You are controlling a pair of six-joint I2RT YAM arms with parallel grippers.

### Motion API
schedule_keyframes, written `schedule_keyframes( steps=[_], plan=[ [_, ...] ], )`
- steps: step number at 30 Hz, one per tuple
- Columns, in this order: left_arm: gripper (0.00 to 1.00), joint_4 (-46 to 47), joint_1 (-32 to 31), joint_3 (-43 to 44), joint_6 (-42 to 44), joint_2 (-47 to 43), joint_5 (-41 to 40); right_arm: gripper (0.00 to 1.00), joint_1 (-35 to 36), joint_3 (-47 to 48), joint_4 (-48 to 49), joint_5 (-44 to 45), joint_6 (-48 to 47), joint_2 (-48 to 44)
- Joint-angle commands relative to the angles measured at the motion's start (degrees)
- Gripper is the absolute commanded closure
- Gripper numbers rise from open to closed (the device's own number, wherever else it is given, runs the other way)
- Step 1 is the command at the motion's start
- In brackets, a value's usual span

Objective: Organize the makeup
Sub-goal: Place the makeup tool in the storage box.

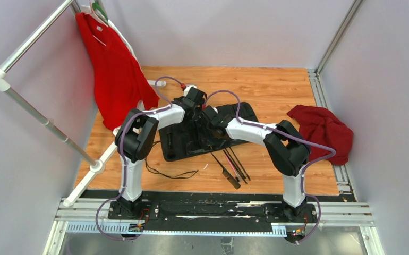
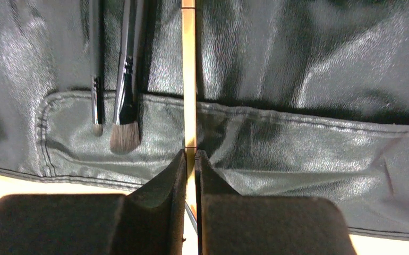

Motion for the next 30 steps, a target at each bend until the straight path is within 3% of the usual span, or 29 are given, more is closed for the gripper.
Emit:
schedule_keyframes(
  steps=[1,16,30],
  plan=[
    [0.01,-2.4,-0.6,-2.4,-0.5,0.5,3.9,0.99,-1.1,0.0,4.8,3.8,1.1,0.6],
    [0.01,-1.2,-0.6,-4.0,-1.2,0.3,5.3,0.99,-1.1,-0.8,13.1,5.4,0.0,4.5],
    [0.01,-1.9,-0.3,-3.9,-0.8,-2.2,3.2,0.99,-1.1,-0.1,13.3,4.0,-1.0,5.7]
  ],
)
